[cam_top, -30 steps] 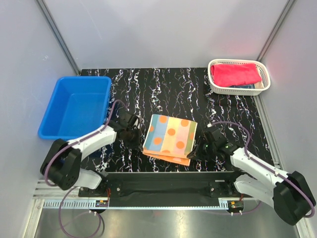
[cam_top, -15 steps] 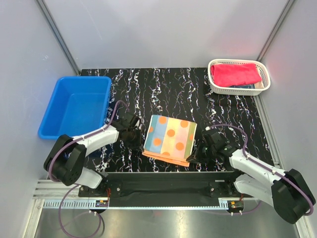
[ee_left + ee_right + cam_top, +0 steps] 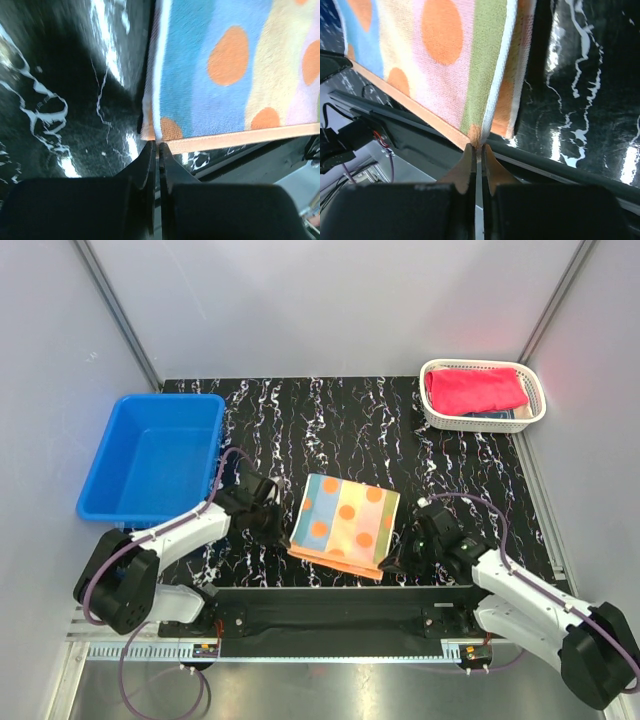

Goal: Fold and stack the towels
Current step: Fold the towel

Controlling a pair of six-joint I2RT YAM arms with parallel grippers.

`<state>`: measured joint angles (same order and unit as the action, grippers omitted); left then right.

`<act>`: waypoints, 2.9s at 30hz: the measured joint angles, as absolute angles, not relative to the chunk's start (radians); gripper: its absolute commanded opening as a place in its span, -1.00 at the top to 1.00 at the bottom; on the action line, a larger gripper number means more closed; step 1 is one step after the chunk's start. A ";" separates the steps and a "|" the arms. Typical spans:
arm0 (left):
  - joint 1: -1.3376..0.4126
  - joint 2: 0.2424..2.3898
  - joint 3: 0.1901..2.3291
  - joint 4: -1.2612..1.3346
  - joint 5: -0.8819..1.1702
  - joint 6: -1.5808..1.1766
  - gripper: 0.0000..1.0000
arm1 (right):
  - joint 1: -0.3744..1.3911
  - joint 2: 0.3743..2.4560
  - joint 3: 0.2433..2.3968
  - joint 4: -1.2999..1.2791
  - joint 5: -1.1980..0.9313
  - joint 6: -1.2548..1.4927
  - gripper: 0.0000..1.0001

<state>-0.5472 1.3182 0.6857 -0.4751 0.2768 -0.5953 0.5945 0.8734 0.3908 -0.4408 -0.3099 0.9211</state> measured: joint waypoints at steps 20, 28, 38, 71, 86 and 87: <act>-0.550 1.371 0.800 -0.503 0.284 -0.574 0.35 | 0.598 0.981 0.480 -0.477 -0.282 0.938 0.35; -0.550 1.526 0.756 -0.340 0.352 -0.600 0.41 | 0.598 1.190 0.528 -0.431 -0.189 0.900 0.40; -0.548 1.304 0.694 -0.357 0.329 -0.700 0.26 | 0.599 1.176 0.597 -0.577 -0.015 0.802 0.38; -0.381 1.887 1.240 -0.386 0.243 -0.533 0.03 | 0.320 1.936 1.352 -0.529 -0.218 0.062 0.13; -0.327 1.995 1.413 -0.480 0.378 -0.154 0.02 | 0.190 2.219 1.751 -0.858 -0.586 -0.321 -0.11; -0.327 2.014 1.413 -0.484 0.386 -0.140 0.02 | 0.186 2.244 1.765 -0.883 -0.602 -0.343 -0.09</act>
